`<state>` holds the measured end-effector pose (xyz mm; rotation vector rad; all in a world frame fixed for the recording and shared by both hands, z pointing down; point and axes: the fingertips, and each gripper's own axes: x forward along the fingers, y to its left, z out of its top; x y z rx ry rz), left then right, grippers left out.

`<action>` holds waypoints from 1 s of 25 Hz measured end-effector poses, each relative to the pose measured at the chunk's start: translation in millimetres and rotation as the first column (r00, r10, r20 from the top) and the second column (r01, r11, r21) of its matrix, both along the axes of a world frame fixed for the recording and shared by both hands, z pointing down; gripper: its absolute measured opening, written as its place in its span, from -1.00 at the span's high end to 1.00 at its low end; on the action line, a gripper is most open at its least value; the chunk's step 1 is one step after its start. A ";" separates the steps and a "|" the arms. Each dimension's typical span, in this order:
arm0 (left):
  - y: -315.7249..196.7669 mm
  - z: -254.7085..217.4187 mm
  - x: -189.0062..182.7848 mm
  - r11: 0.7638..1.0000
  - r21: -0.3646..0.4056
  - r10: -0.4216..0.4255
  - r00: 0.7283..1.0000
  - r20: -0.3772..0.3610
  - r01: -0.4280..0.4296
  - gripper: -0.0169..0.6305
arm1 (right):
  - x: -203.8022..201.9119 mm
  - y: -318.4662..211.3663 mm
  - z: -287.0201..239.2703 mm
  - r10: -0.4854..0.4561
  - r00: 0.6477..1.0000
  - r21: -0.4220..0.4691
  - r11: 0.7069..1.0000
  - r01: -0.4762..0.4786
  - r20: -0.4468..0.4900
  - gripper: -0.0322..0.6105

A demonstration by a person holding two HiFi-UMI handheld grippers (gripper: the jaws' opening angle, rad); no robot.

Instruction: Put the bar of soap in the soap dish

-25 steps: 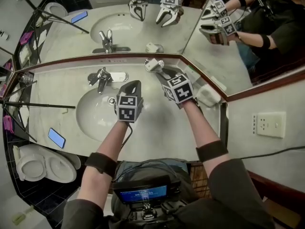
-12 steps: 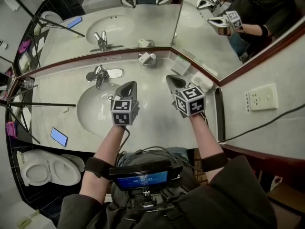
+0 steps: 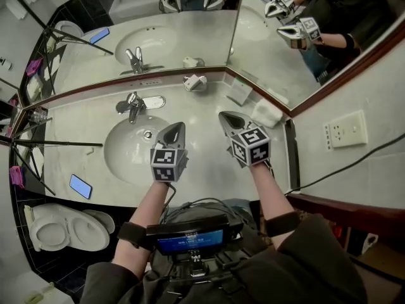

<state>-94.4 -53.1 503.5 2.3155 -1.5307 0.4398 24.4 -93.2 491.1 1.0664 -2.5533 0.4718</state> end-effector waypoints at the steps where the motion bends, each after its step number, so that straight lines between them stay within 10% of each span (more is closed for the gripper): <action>1: -0.2 2.3 -1.0 1.000 -0.006 -0.004 1.000 0.001 0.004 0.94 | -0.2 -0.3 1.0 -0.001 1.000 -0.003 1.000 0.001 0.000 0.85; 7: -18.6 14.2 -5.5 0.999 -0.040 -0.026 0.999 0.026 0.027 0.90 | 1.1 -10.1 9.1 0.000 1.000 -0.024 1.000 0.000 0.002 0.85; 15: -78.4 36.8 6.8 0.990 -0.128 0.069 0.995 0.076 -0.059 0.32 | -1.0 -26.3 16.6 -0.007 1.000 -0.040 0.999 0.008 0.004 0.85; 25: -184.6 91.7 30.9 0.934 -0.282 0.290 0.927 0.238 -0.220 -0.21 | 6.1 -34.4 31.0 0.003 1.000 -0.064 0.998 -0.002 0.007 0.85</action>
